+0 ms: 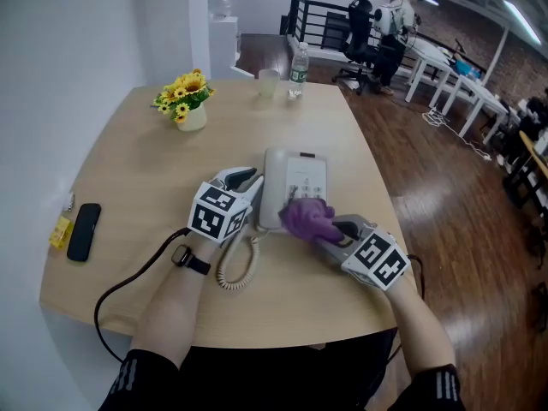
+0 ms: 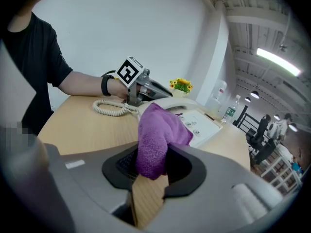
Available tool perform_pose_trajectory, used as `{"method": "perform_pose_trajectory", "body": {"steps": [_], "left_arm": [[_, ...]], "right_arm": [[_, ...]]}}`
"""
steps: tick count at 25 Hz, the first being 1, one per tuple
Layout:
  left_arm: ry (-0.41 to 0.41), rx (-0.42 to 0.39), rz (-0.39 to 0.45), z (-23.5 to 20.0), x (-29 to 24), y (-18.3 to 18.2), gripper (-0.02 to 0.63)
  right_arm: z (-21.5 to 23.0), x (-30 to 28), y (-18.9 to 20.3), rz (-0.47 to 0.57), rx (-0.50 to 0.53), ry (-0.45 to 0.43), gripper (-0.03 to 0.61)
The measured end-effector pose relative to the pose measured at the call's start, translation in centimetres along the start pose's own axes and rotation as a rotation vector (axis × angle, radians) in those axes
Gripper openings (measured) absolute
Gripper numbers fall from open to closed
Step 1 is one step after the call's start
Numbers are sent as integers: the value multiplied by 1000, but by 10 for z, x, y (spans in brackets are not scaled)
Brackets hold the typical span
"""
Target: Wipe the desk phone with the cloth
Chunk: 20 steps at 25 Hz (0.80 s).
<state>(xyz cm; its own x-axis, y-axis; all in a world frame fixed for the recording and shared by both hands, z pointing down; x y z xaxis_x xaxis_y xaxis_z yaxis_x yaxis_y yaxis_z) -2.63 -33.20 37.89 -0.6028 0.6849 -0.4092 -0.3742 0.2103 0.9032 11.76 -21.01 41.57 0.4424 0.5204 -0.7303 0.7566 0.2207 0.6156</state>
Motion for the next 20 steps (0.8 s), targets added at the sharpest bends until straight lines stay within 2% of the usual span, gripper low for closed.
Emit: {"method": "perform_pose_trajectory", "body": {"steps": [10, 13, 16, 20], "left_arm": [[2, 2, 0, 0, 0, 0, 61], [1, 3, 0, 0, 0, 0, 61], [1, 2, -1, 0, 0, 0, 61], [0, 2, -1, 0, 0, 0, 61]], "right_arm": [[16, 16, 38, -45, -77, 47, 117], [23, 25, 40, -31, -101, 63, 117], [41, 37, 32, 63, -166, 79, 118], [76, 55, 17, 271, -345, 88, 118]]}}
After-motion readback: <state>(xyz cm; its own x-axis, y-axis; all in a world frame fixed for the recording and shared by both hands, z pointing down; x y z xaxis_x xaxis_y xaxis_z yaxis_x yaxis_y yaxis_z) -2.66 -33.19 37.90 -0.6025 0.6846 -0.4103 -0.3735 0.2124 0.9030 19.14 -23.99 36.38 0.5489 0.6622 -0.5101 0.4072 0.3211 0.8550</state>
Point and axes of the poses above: the fingertips, and each gripper's own axes: x backward along the fingers, z to its right, y out of its underside, the point moved 2 cm from there along x, backward along the fingers, and after that the axes turned 12 degrees about -z, right-handed, at the moved point
